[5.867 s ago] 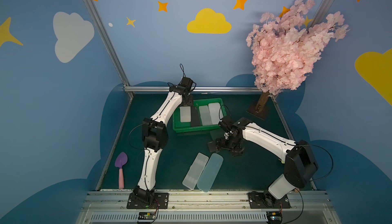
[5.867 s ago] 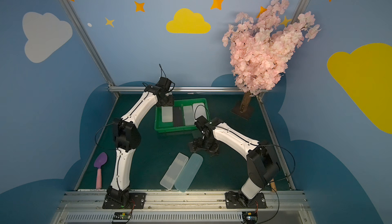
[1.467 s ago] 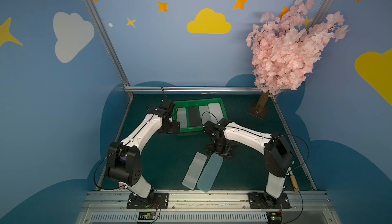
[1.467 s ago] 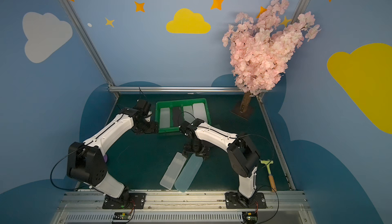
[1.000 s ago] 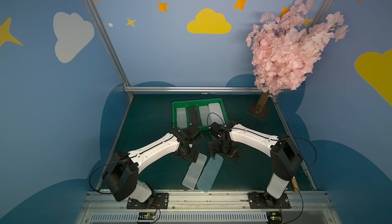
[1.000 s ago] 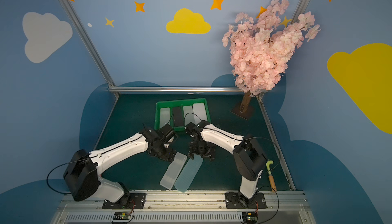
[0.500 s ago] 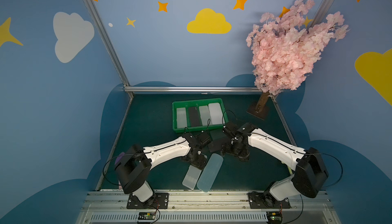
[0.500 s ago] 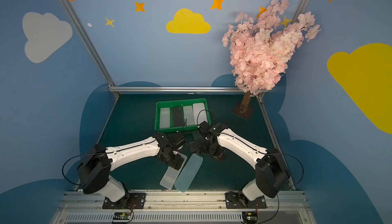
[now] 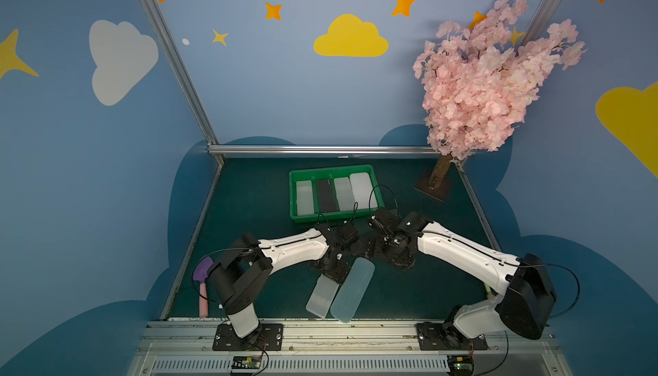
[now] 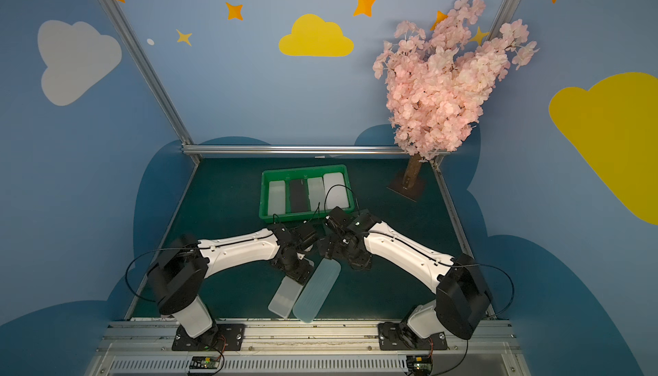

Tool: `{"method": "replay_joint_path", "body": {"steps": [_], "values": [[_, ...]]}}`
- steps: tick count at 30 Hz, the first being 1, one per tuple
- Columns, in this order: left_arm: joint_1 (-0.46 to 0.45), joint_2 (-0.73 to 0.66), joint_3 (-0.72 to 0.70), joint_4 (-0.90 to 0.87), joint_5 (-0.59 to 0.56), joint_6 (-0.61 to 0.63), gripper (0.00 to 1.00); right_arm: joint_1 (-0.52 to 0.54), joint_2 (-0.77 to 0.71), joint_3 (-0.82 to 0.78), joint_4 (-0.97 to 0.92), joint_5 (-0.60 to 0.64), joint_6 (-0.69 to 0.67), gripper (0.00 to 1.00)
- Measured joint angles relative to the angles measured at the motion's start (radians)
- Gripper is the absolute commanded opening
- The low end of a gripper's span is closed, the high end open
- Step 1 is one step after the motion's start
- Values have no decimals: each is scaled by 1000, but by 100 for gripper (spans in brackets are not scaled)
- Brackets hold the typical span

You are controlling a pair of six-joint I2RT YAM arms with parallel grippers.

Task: Put the pencil case into the storage box
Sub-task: Pick up the pencil case from the center of the board.

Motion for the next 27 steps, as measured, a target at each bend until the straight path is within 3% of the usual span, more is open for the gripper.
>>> {"method": "replay_joint_path", "body": {"steps": [8,13,21,27], "values": [[-4,19,0,26,-18,9,85,1,-164,-137,57,48,178,95],[-2,48,0,36,-48,16,74,1,-197,-226,122,41,280,93],[66,43,-4,46,-59,23,51,0,-10,-124,122,-48,306,96],[171,4,-27,34,-113,19,47,-1,112,-28,121,-122,275,98]]}}
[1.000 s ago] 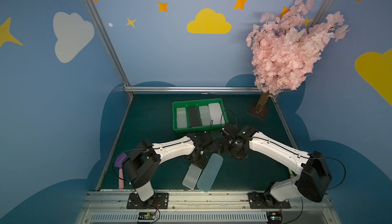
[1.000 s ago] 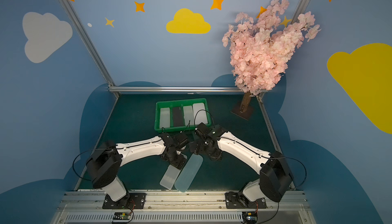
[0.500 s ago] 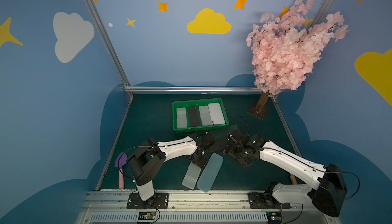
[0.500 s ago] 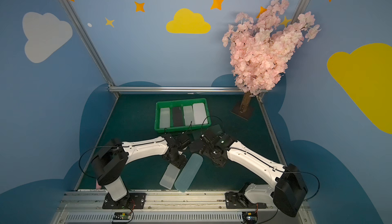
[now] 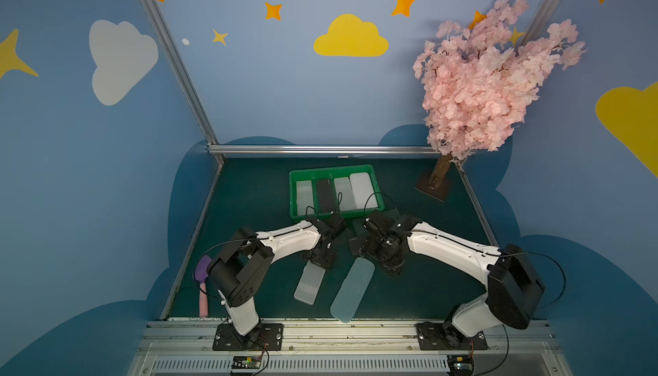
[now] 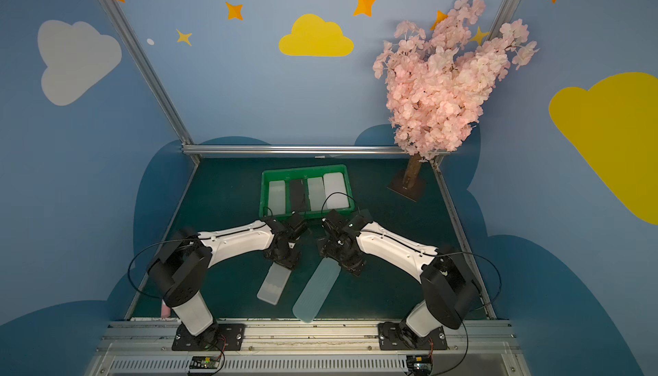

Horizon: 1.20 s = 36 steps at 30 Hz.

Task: Put the pencil case into the storage box
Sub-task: Pick up the pencil case from the center of the board, then place the pencil case at the storage box.

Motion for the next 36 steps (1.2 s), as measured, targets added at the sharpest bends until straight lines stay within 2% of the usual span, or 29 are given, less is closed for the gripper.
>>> {"method": "replay_joint_path", "body": {"steps": [10,15,19,25,36], "values": [[102,-220,6,-82,-48,0,47,-5,146,93,-24,-94,-72,99],[107,-297,105,-154,-66,0,47,-6,154,110,-32,-107,-97,99],[146,-299,222,-176,-74,13,47,-7,155,118,-38,-107,-108,98],[243,-129,463,-183,-79,56,47,-11,154,119,-42,-101,-131,96],[356,296,937,-228,-63,108,47,-16,127,122,-52,-68,-161,94]]}}
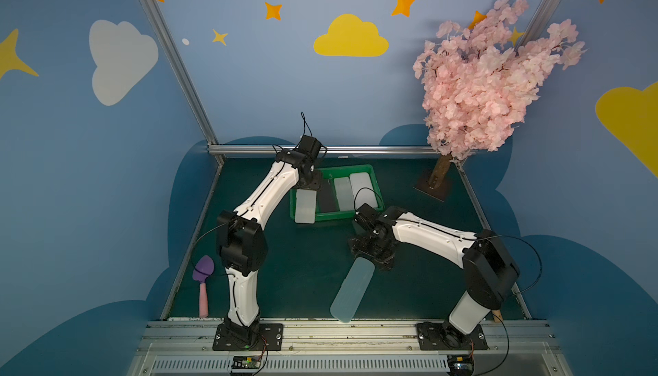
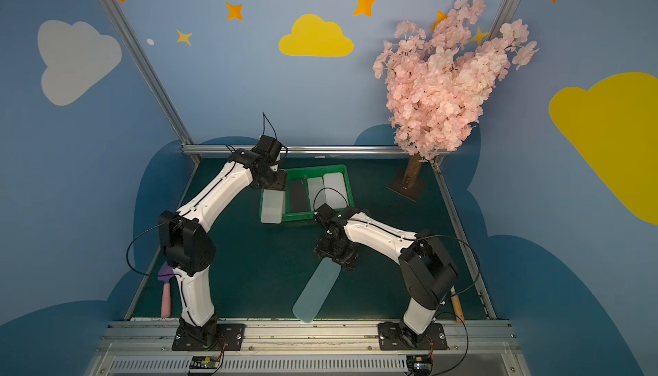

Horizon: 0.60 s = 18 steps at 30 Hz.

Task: Put the pencil case into the storage box
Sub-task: Place the pencil case at the storage box.

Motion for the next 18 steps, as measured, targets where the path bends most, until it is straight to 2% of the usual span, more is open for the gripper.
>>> {"method": "replay_joint_path", "body": {"steps": [11,14,18], "values": [[50,347,497,-121,2,21,47,-3,-102,-24,5,42,-15,94],[66,413,569,-148,9,21,47,-5,-103,-26,6,44,-22,94],[77,452,568,-178,23,18,47,-8,-103,-29,9,55,-27,94]]}}
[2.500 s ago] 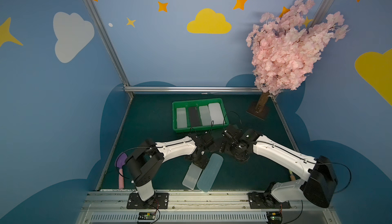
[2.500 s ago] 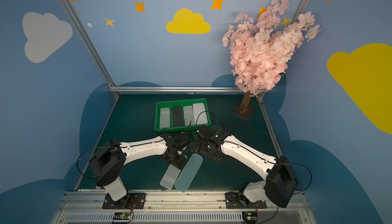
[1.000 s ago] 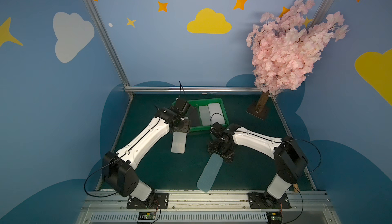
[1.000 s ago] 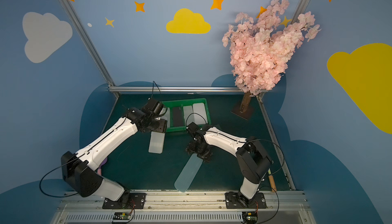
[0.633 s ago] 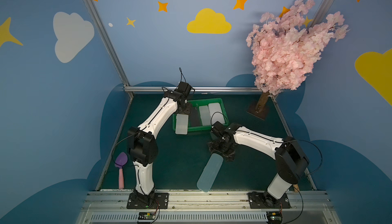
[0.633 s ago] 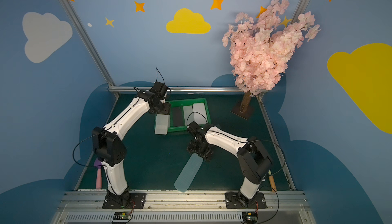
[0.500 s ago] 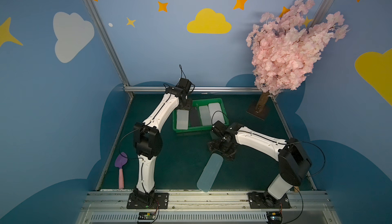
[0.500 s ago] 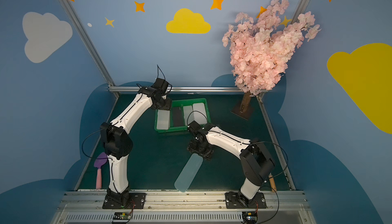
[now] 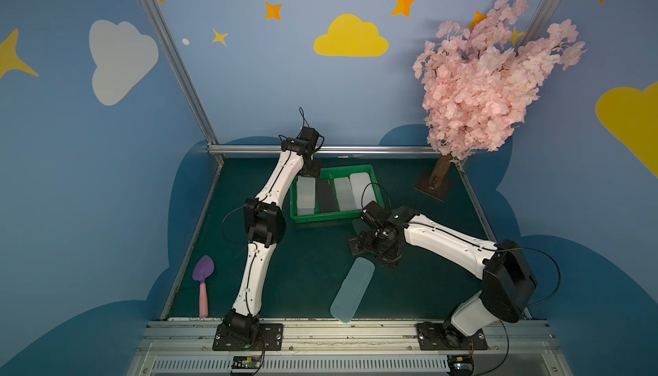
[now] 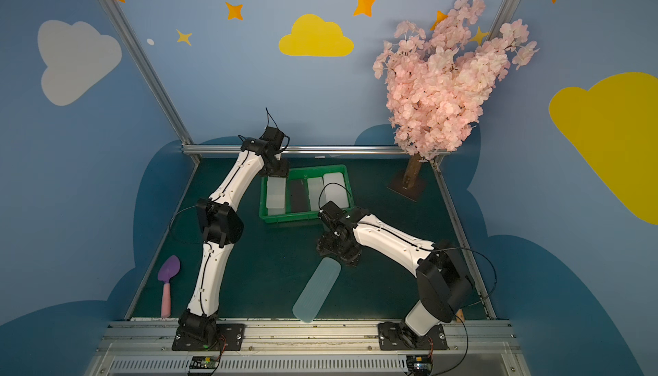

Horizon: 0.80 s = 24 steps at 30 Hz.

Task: Put the pencil case into the storage box
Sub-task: Place the pencil case at the storage box.

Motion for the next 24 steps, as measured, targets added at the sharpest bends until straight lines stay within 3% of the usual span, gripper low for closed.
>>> {"method": "replay_joint_path", "body": {"steps": [12,24], "values": [[11,1,-121,29,32,-31,48,-8,-17,-16,4,13,-20,94],[31,12,-140,40,60,-43,56,-15,-39,-18,4,12,-42,95]]}}
